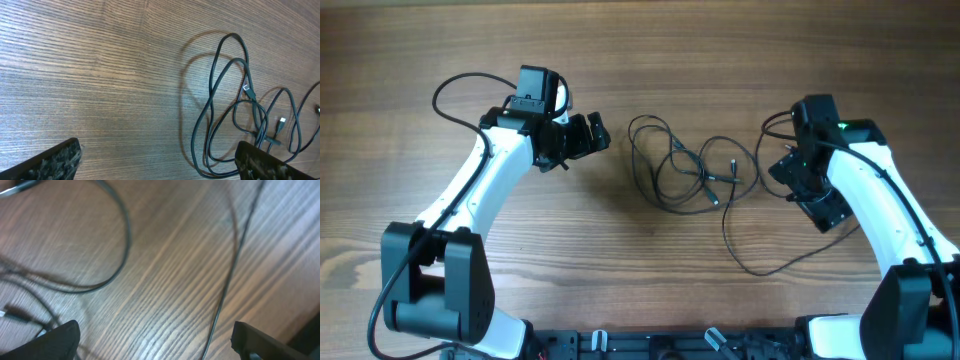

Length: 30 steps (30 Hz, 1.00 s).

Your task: Untangle cables

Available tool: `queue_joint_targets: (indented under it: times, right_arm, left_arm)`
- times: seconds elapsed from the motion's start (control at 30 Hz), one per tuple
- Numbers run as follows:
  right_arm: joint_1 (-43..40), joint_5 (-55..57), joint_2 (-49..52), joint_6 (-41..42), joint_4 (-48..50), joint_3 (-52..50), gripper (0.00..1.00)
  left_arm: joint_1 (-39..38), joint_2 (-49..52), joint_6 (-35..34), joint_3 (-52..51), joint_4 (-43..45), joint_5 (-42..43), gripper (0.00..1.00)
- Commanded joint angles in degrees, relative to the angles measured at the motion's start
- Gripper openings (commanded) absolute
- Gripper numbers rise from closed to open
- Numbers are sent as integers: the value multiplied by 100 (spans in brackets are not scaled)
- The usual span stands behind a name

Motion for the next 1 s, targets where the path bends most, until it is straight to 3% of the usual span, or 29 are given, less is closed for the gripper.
queue_joint_targets:
  times: [0.0,0.27,0.53,0.63,0.7,0.83,0.97]
  right_arm:
    - [7,136,55,1274,164,-570,100]
    - [7,-723,52,1574,1246,-1974,100]
    - [7,-1357,52,1558,3915,-3458,100]
    - [7,-1305,11,953,4269,-3475,100]
    - [7,-1342,-208,442,4249,-3294,100]
    - [7,-1453,-1292,385,3740,-3235,100]
    - [7,-1143,-2551,1209,2094,-3239,100]
  left_arm:
    - [11,46,-31,-2,4,-15,100]
    - [11,46,-31,-2,4,-15,100]
    - [11,46,-31,-2,4,-15,100]
    - [11,46,-31,-2,2,-15,100]
    - [11,46,-31,-2,2,-15,100]
    - [11,46,-31,-2,2,-15,100]
    - [11,46,-31,-2,4,-15,100]
